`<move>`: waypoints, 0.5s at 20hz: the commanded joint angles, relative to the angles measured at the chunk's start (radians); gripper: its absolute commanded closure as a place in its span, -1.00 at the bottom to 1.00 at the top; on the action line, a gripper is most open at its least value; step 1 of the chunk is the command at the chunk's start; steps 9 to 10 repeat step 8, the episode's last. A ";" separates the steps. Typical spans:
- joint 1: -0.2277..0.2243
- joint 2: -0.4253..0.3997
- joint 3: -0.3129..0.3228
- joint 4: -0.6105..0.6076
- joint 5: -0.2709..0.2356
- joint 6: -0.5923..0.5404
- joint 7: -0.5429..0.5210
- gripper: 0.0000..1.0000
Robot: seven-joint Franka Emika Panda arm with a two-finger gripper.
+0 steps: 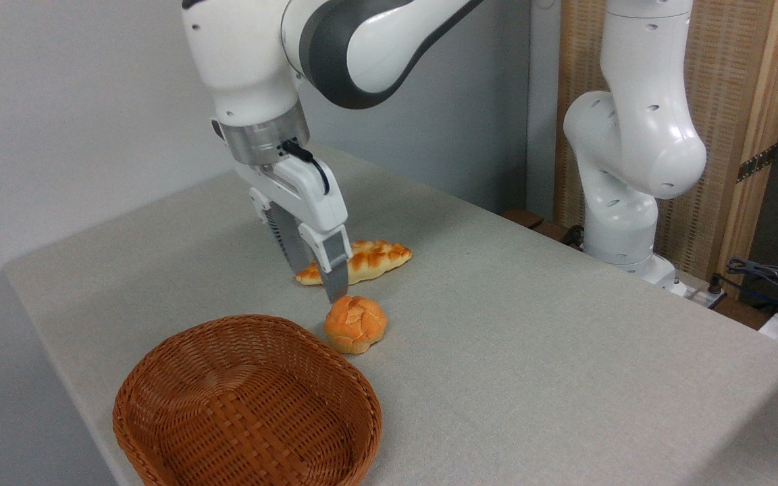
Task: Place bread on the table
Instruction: 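Lower the bun onto the table beside the roll and release it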
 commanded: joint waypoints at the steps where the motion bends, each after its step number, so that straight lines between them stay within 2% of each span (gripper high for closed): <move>1: -0.004 -0.015 0.006 0.034 0.022 0.071 -0.010 -1.00; 4: 0.002 -0.015 0.016 0.076 0.045 0.086 -0.014 -1.00; 7: 0.009 -0.015 0.032 0.078 0.039 0.088 -0.013 -1.00; 8: 0.008 -0.015 0.058 0.081 0.033 0.094 -0.013 -1.00; 10: 0.008 -0.015 0.058 0.081 0.033 0.094 -0.013 -1.00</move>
